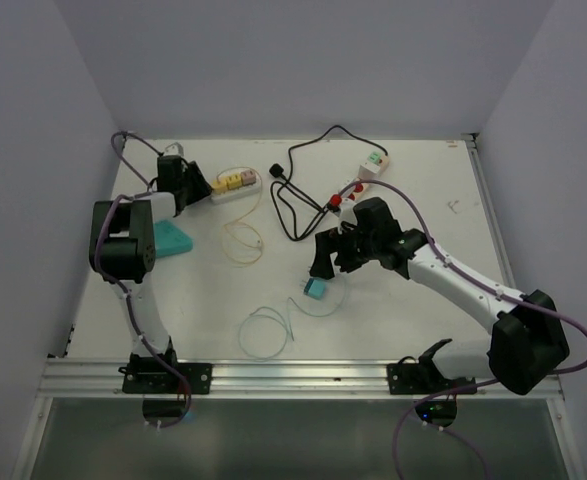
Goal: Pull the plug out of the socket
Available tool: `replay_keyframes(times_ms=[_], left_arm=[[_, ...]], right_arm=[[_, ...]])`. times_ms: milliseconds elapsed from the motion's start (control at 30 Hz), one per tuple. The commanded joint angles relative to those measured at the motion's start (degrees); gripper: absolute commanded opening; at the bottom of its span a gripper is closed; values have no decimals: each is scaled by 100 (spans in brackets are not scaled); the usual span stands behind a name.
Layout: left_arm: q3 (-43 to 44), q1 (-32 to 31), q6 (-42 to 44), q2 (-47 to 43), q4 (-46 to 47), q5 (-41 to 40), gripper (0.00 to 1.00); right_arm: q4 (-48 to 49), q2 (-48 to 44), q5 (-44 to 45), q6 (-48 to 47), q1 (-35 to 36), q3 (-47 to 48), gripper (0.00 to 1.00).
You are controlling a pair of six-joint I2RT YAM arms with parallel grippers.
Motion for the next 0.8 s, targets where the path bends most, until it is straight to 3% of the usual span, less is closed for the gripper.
replay_keyframes(times_ms=[0,300,567,767], left_arm=[[-559,-346,127,-478,-60,217,55],[-1957,-1112,-373,-1462,185,366,59],[-2371,-744,-1066,-2183,449,199,68],[-2266,-532,-1586,-1842,1240,498,79]], right_arm=[[222,67,-150,-67,-7,138,88],[302,102,-247,-85,1,121,88],[266,41,-212,-146,-7,94,88],[266,-12,-185,-155,-7,86,88]])
